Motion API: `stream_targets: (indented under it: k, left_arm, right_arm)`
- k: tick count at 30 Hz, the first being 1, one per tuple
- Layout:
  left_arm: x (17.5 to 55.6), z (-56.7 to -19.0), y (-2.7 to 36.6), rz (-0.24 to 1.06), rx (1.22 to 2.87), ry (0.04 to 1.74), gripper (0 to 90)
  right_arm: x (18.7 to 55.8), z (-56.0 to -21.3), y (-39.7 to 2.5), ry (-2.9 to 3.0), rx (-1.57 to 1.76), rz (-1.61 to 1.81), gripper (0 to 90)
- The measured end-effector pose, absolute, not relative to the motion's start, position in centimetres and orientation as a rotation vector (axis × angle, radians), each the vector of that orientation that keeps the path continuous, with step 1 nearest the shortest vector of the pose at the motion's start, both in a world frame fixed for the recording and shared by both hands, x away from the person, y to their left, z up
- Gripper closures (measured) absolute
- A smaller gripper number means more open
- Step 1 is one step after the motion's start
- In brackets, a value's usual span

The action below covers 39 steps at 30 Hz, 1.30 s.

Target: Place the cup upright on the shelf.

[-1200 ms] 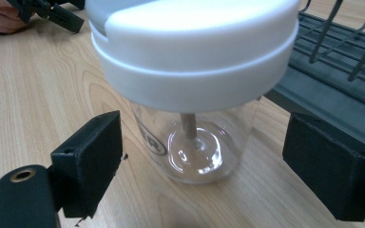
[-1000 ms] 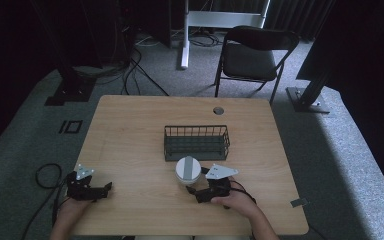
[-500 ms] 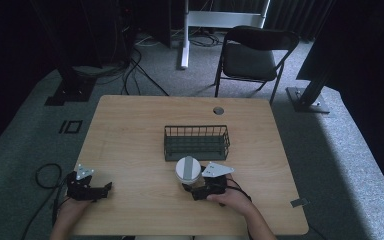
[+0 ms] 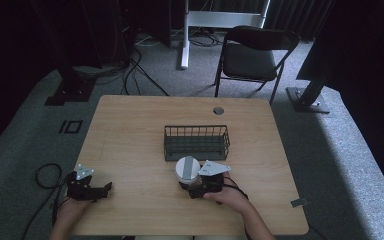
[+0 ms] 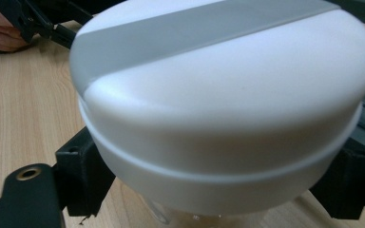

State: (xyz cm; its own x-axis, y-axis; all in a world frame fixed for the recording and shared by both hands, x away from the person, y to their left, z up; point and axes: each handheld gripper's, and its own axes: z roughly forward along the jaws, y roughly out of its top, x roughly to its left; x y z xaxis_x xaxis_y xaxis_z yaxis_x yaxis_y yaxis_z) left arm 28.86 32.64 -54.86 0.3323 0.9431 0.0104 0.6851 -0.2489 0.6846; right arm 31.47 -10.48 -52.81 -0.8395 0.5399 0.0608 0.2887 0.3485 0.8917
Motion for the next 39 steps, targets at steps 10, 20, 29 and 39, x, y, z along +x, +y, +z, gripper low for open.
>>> stream_targets:
  k: [10,20,29,39]
  left_arm:
    - [28.9,-54.9,32.6,0.576,2.02,1.423,0.2]
    - [28.9,-54.9,32.6,0.576,2.019,1.423,0.1]
    - [28.9,-54.9,32.6,0.576,2.02,1.423,0.1]
    - [28.9,-54.9,32.6,0.576,2.02,1.423,0.1]
  right_arm:
    - [31.4,-52.7,-9.6,2.385,0.731,1.498,16.5]
    - [31.3,-52.4,-9.5,2.389,0.728,1.492,18.2]
    - [31.3,-52.1,-9.6,2.38,0.759,1.507,18.2]
    - [31.5,-51.1,-10.0,2.347,0.778,1.528,18.2]
